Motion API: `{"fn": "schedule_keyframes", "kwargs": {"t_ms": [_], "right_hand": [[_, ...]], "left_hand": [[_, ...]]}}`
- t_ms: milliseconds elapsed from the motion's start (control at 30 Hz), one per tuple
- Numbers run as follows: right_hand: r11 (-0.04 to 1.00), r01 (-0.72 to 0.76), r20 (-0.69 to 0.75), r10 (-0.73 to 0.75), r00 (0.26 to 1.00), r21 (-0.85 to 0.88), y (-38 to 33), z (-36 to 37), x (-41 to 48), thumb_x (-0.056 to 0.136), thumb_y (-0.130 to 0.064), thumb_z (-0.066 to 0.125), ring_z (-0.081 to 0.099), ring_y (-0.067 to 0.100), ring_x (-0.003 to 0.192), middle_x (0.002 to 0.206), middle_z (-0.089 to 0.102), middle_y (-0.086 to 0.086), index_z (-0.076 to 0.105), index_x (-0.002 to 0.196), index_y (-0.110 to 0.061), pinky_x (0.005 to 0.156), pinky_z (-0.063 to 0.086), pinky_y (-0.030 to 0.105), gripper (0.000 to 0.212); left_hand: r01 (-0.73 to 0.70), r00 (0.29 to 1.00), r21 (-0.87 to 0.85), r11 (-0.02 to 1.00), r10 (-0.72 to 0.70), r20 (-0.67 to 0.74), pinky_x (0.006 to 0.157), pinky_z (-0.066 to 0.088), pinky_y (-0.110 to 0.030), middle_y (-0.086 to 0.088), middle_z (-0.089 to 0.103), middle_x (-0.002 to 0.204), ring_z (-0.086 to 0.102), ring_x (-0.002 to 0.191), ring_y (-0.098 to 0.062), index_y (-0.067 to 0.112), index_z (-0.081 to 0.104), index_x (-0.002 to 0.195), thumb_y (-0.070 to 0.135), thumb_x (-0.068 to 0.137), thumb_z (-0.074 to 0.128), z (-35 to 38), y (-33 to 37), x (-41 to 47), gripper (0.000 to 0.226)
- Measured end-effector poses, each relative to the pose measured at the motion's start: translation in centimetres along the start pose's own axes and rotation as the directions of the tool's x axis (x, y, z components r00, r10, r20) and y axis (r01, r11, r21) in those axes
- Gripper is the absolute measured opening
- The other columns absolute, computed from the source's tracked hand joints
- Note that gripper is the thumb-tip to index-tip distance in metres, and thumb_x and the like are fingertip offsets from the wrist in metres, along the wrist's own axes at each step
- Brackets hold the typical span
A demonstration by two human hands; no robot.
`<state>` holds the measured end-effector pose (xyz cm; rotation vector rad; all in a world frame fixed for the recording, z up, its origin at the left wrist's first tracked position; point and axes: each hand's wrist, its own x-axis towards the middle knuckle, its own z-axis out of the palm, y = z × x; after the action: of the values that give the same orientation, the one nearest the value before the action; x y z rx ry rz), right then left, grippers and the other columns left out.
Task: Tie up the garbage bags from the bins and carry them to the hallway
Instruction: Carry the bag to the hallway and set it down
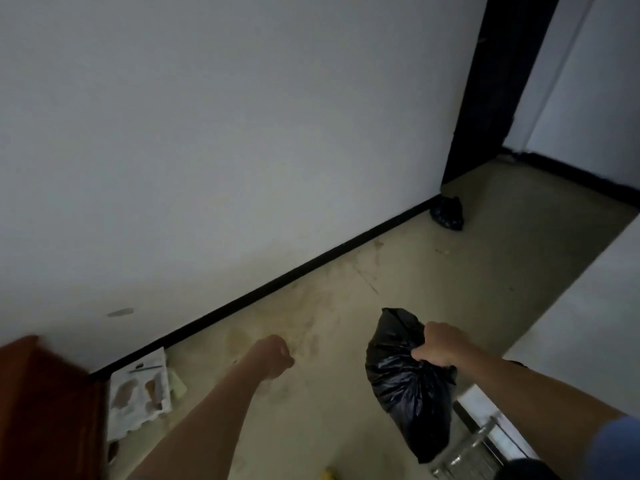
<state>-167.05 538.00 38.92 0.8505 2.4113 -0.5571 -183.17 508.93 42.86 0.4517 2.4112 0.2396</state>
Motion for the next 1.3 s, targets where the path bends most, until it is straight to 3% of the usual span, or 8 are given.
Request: {"fn": "schedule_keyframes", "kwargs": {"t_ms": [67,200,367,533,667,867,1133,1300], "right_hand": [[0.997,-0.052,-0.028,0.053,0.998,0.048,-0.1,-3.3,3.1,0.077,-0.047,0.062,0.041,0.015,0.056,0.066,0.039,-0.004,0.027,0.065,-0.026,0.053,0.03,0.027,0.042],[0.978,-0.134,-0.078,0.148,0.986,0.162,0.9,-9.6,8.5,0.074,-0.05,0.063,0.057,0.02,0.069,0.073,0.052,-0.002,0.036,0.067,-0.024,0.056,0.036,0.026,0.038],[0.953,-0.21,-0.098,0.235,0.967,0.217,4.4,-15.8,17.1,0.08,-0.051,0.063,0.059,0.023,0.078,0.074,0.049,-0.003,0.042,0.07,-0.022,0.056,0.036,0.025,0.036],[0.945,-0.265,-0.064,0.282,0.957,0.193,9.1,-21.4,28.6,0.085,-0.053,0.06,0.06,0.025,0.1,0.115,0.059,0.007,0.051,0.12,-0.011,0.082,0.048,0.03,0.055],[0.942,-0.292,-0.014,0.298,0.954,0.165,12.1,-27.8,36.0,0.084,-0.054,0.061,0.058,0.023,0.088,0.102,0.057,0.004,0.048,0.107,-0.016,0.076,0.047,0.03,0.046],[0.938,-0.328,0.014,0.328,0.944,0.115,16.6,-38.5,45.1,0.084,-0.052,0.061,0.056,0.021,0.081,0.089,0.053,0.001,0.047,0.098,-0.016,0.068,0.042,0.028,0.041],[0.922,-0.361,0.073,0.354,0.933,0.14,22.6,-47.3,62.8,0.084,-0.051,0.062,0.058,0.022,0.083,0.099,0.058,0.004,0.052,0.111,-0.012,0.07,0.046,0.03,0.049],[0.919,-0.36,0.095,0.349,0.932,0.161,25.0,-52.9,72.3,0.088,-0.047,0.06,0.057,0.023,0.076,0.085,0.053,0.003,0.044,0.092,-0.015,0.068,0.044,0.031,0.036]], "left_hand": [[-0.042,0.999,0.028,0.999,0.042,0.023,0.079,0.049,-0.028,-0.009,0.069,0.103,0.066,0.1,-0.024,0.012,0.067,0.088,0.024,0.09,0.063,-3.6,2.3,4.7,0.013],[-0.13,0.991,0.002,0.991,0.13,0.015,0.06,0.042,-0.02,0.006,0.053,0.07,0.053,0.061,-0.007,0.024,0.048,0.067,0.02,0.09,0.061,-9.3,9.6,13.7,0.027],[-0.248,0.967,0.058,0.967,0.244,0.071,0.067,0.047,-0.023,0.006,0.054,0.074,0.056,0.073,-0.015,0.025,0.051,0.073,0.023,0.087,0.061,-11.9,19.8,24.9,0.018],[-0.297,0.954,0.166,0.94,0.283,0.102,0.074,0.039,-0.022,0.0,0.06,0.097,0.053,0.085,-0.014,0.029,0.051,0.075,0.026,0.089,0.056,-13.7,29.8,36.4,0.015],[-0.316,0.948,0.248,0.916,0.295,0.118,0.083,0.045,-0.028,-0.005,0.065,0.113,0.059,0.106,-0.021,0.017,0.064,0.106,0.027,0.09,0.057,-16.4,37.7,44.7,0.02],[-0.341,0.937,0.234,0.91,0.308,0.165,0.089,0.051,-0.032,-0.004,0.067,0.113,0.062,0.104,-0.02,0.018,0.064,0.107,0.028,0.09,0.058,-19.7,47.2,54.5,0.021],[-0.414,0.902,0.256,0.873,0.357,0.242,0.089,0.051,-0.033,-0.004,0.067,0.107,0.062,0.101,-0.021,0.017,0.064,0.101,0.025,0.091,0.056,-21.3,60.6,73.6,0.016],[-0.431,0.888,0.278,0.859,0.348,0.301,0.09,0.052,-0.036,-0.002,0.067,0.107,0.063,0.099,-0.019,0.02,0.064,0.101,0.027,0.09,0.056,-22.7,68.5,82.7,0.015]]}}
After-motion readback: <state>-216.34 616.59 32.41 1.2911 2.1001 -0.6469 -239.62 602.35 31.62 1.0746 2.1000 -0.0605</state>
